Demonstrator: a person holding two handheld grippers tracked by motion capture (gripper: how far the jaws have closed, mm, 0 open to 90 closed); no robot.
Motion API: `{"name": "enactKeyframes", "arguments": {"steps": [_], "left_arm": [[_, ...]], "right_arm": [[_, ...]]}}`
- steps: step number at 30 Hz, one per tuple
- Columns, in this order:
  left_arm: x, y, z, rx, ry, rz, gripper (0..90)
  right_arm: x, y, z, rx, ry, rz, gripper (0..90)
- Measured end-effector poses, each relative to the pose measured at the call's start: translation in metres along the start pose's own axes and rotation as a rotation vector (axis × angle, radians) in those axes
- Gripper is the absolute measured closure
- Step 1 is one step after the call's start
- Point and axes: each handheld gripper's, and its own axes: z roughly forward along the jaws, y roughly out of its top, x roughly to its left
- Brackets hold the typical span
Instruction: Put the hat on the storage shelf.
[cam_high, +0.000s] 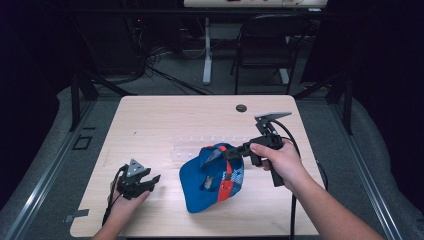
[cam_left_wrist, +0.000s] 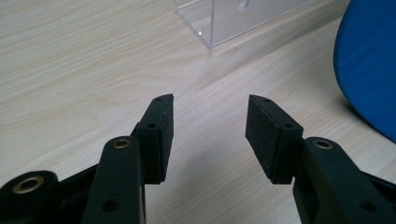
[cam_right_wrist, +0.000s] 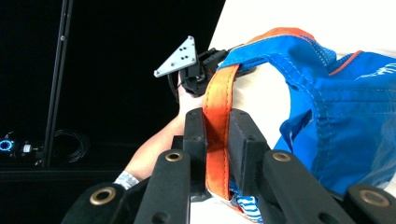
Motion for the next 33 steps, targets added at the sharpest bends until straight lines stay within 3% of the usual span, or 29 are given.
{"name": "enactKeyframes", "arguments": {"steps": [6, 9, 12, 18, 28, 33], "left_arm": [[0.0, 0.0, 0.0, 0.0, 0.0, 0.001, 51.9], [0.0, 0.0, 0.0, 0.001, 0.0, 0.004, 51.9], [0.0, 0.0, 0.0, 0.0, 0.0, 0.001, 51.9], [-0.001, 0.0, 0.0, 0.002, -0.002, 0.003, 52.0], [-0.005, 0.001, 0.0, -0.019, -0.025, 0.002, 51.9], [-0.018, 0.006, -0.002, -0.049, -0.054, 0.033, 51.9]], "right_arm": [[0.007, 0.006, 0.008, 0.012, 0.021, -0.006, 78.3], [0.013, 0.009, 0.014, 0.012, 0.063, 0.004, 78.3], [0.017, 0.011, 0.016, 0.027, 0.065, -0.002, 78.4], [0.022, 0.015, 0.018, 0.011, 0.107, 0.006, 78.4], [0.027, 0.018, 0.002, -0.028, 0.113, -0.001, 78.3], [0.029, 0.024, -0.007, -0.064, 0.114, -0.003, 78.3]]}}
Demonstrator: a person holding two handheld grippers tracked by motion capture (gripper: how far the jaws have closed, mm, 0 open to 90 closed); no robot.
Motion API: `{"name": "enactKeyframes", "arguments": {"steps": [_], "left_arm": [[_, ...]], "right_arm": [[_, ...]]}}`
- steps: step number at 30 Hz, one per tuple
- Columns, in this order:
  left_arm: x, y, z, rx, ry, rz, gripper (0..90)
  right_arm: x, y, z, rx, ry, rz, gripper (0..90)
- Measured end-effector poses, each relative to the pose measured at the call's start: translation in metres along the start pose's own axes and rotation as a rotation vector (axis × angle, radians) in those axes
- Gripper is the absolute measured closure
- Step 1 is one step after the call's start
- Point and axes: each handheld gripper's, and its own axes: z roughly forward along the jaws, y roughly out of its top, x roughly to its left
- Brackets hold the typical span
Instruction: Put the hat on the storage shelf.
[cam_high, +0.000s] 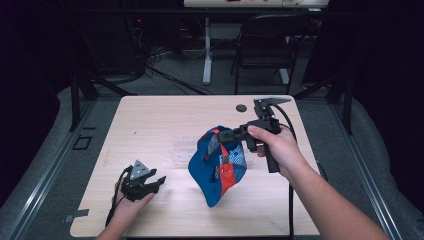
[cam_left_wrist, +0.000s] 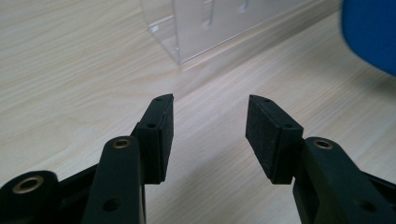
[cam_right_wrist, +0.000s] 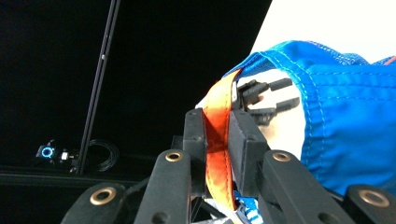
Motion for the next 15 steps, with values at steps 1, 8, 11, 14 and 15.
{"name": "enactKeyframes", "arguments": {"steps": [1, 8, 11, 14, 15], "left_arm": [[-0.003, 0.002, -0.001, -0.009, -0.01, 0.002, 51.8], [-0.021, 0.013, -0.007, -0.07, -0.038, 0.043, 51.1], [-0.029, 0.02, -0.011, -0.109, -0.05, 0.058, 50.9], [-0.037, 0.028, -0.014, -0.15, -0.066, 0.071, 50.2], [-0.04, 0.031, -0.013, -0.157, -0.071, 0.075, 49.4]], "right_arm": [[0.001, 0.001, 0.0, -0.004, -0.002, 0.001, 78.4], [0.007, 0.013, -0.006, -0.036, -0.016, -0.011, 78.3], [0.01, 0.017, -0.01, -0.05, -0.02, -0.009, 78.4], [0.013, 0.022, -0.014, -0.067, -0.029, -0.013, 78.4], [0.013, 0.024, -0.015, -0.073, -0.032, -0.013, 78.4]]}}
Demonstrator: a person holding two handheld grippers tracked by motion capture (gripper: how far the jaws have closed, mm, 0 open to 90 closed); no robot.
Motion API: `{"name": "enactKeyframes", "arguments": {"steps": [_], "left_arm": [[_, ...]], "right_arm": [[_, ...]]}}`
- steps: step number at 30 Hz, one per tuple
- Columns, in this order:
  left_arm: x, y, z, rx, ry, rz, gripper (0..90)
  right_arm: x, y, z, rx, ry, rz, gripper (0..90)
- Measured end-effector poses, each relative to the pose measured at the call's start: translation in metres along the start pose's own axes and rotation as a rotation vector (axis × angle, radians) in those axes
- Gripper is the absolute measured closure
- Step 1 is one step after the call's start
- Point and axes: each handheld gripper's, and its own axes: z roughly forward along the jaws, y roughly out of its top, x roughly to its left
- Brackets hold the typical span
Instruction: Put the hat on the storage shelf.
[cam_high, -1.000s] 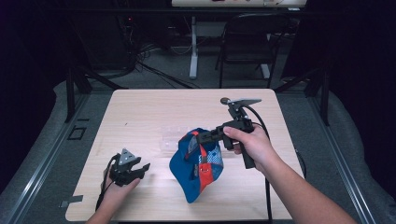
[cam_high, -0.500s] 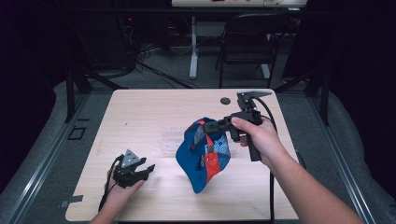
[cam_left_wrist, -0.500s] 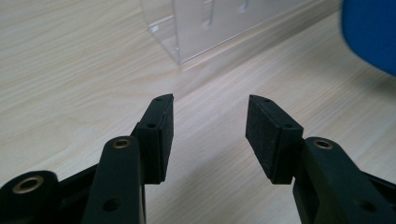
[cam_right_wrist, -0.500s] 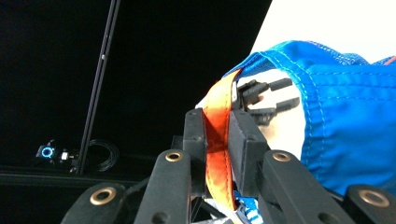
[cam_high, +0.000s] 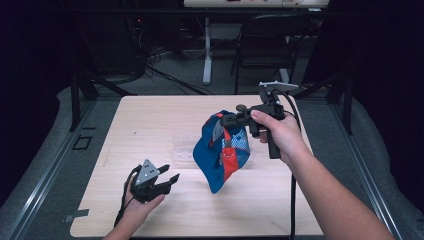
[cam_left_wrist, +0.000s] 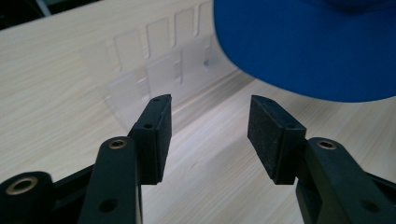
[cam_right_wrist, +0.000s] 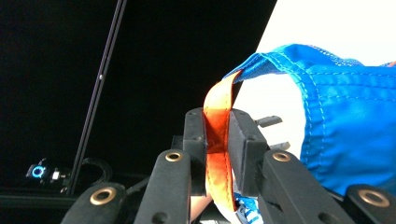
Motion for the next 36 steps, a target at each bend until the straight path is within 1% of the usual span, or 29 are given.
{"name": "enactKeyframes", "arguments": {"steps": [1, 3, 4, 5, 6, 7, 8, 10, 11, 12, 14, 18, 19, 24, 28, 30, 32, 33, 36], "left_arm": [[-0.002, 0.002, 0.001, -0.003, -0.004, 0.006, 48.8], [-0.008, 0.007, 0.004, -0.028, -0.015, 0.015, 48.4], [-0.008, 0.007, 0.004, -0.028, -0.015, 0.015, 48.0], [-0.014, 0.012, 0.006, -0.04, -0.026, 0.027, 47.9], [-0.014, 0.012, 0.006, -0.04, -0.026, 0.027, 47.9], [-0.019, 0.017, 0.007, -0.06, -0.036, 0.035, 47.9], [-0.019, 0.017, 0.007, -0.06, -0.036, 0.035, 47.9], [-0.027, 0.025, 0.006, -0.093, -0.052, 0.047, 47.9], [-0.027, 0.025, 0.006, -0.093, -0.052, 0.047, 47.9], [-0.029, 0.027, 0.006, -0.099, -0.054, 0.055, 48.0], [-0.035, 0.034, 0.006, -0.118, -0.058, 0.08, 48.0], [-0.042, 0.04, 0.008, -0.14, -0.062, 0.105, 47.9], [-0.044, 0.041, 0.008, -0.139, -0.06, 0.11, 47.9], [-0.046, 0.045, 0.013, -0.142, -0.055, 0.111, 47.9], [-0.045, 0.046, 0.015, -0.145, -0.049, 0.102, 48.2], [-0.043, 0.046, 0.016, -0.142, -0.042, 0.098, 48.5], [-0.042, 0.045, 0.017, -0.138, -0.038, 0.098, 48.6], [-0.041, 0.045, 0.018, -0.135, -0.033, 0.094, 48.6], [-0.038, 0.046, 0.023, -0.132, -0.029, 0.082, 48.6]], "right_arm": [[0.001, 0.002, -0.001, -0.007, -0.004, 0.004, 78.3], [0.002, 0.005, -0.003, -0.016, -0.004, 0.003, 78.3], [0.002, 0.005, -0.003, -0.016, -0.004, 0.003, 78.3], [0.003, 0.009, -0.005, -0.031, -0.008, 0.005, 78.3], [0.003, 0.009, -0.005, -0.031, -0.008, 0.005, 78.3], [0.003, 0.013, -0.007, -0.036, -0.007, 0.0, 78.3], [0.003, 0.013, -0.007, -0.036, -0.007, 0.0, 78.3], [0.005, 0.017, -0.009, -0.048, -0.008, 0.002, 78.3], [0.005, 0.017, -0.009, -0.048, -0.008, 0.002, 78.3], [0.007, 0.022, -0.01, -0.061, -0.013, 0.0, 78.3], [0.008, 0.025, -0.011, -0.065, -0.02, -0.001, 78.4], [0.01, 0.032, -0.011, -0.081, -0.031, 0.002, 78.3], [0.01, 0.034, -0.012, -0.089, -0.035, 0.004, 78.3], [0.011, 0.043, -0.013, -0.111, -0.053, 0.011, 78.3], [0.011, 0.048, -0.014, -0.128, -0.063, 0.017, 78.3], [0.01, 0.052, -0.015, -0.149, -0.079, 0.023, 78.3], [0.01, 0.053, -0.015, -0.157, -0.079, 0.025, 78.3], [0.01, 0.056, -0.015, -0.172, -0.082, 0.032, 78.3], [0.01, 0.059, -0.014, -0.183, -0.083, 0.028, 78.3]]}}
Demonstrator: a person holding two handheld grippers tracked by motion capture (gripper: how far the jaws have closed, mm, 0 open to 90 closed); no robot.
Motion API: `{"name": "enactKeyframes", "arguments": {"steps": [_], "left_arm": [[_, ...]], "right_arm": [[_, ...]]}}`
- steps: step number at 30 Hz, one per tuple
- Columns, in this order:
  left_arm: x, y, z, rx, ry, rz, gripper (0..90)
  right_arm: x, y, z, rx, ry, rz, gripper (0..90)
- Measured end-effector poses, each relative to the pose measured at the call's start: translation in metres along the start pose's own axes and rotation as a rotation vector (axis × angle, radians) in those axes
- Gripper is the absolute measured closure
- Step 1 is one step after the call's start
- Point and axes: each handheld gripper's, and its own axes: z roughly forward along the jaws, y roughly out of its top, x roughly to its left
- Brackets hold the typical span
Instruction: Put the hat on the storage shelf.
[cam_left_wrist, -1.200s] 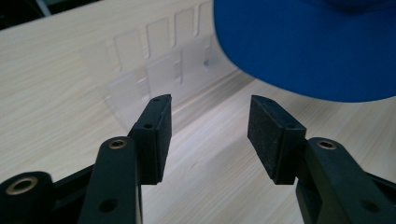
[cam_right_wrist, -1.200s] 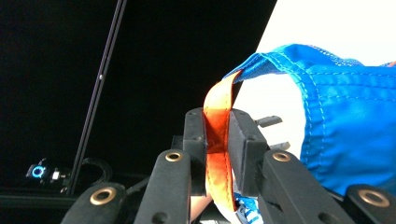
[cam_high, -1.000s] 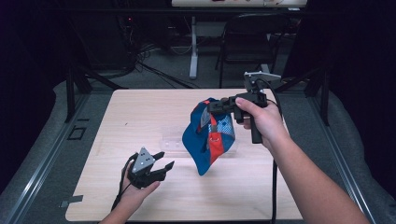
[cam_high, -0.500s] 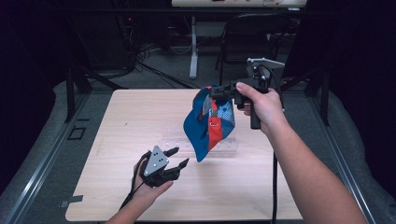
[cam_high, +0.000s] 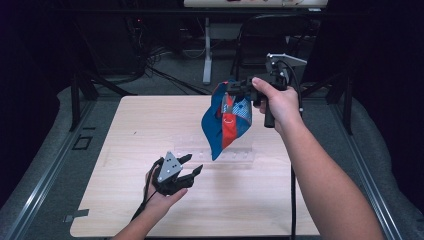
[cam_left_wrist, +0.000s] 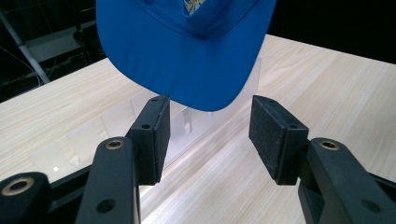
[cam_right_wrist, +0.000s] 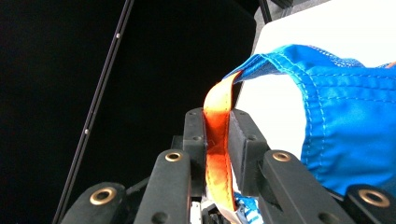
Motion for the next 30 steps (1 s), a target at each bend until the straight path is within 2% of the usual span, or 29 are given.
{"name": "enactKeyframes", "arguments": {"steps": [8, 15, 20, 24, 25, 29, 30], "left_arm": [[-0.002, 0.002, 0.016, 0.016, 0.001, 0.002, 48.2], [-0.01, 0.015, 0.039, 0.027, 0.011, 0.028, 47.3], [-0.016, 0.019, 0.055, 0.048, 0.01, 0.05, 50.6], [-0.018, 0.017, 0.062, 0.082, 0.017, 0.059, 60.3], [-0.018, 0.017, 0.062, 0.088, 0.021, 0.061, 66.4], [-0.014, 0.014, 0.06, 0.09, 0.022, 0.059, 79.5], [-0.013, 0.014, 0.059, 0.088, 0.025, 0.061, 80.5]], "right_arm": [[-0.002, 0.003, 0.004, -0.023, -0.004, 0.009, 78.3], [-0.007, 0.001, 0.005, -0.031, 0.003, 0.019, 78.3], [-0.008, 0.001, 0.003, -0.031, 0.007, 0.02, 78.2], [-0.007, 0.001, 0.002, -0.031, 0.006, 0.019, 78.2], [-0.007, 0.001, 0.002, -0.029, 0.009, 0.017, 78.2], [-0.008, 0.001, 0.002, -0.031, 0.01, 0.016, 78.2], [-0.008, 0.001, 0.001, -0.031, 0.01, 0.016, 78.2]]}}
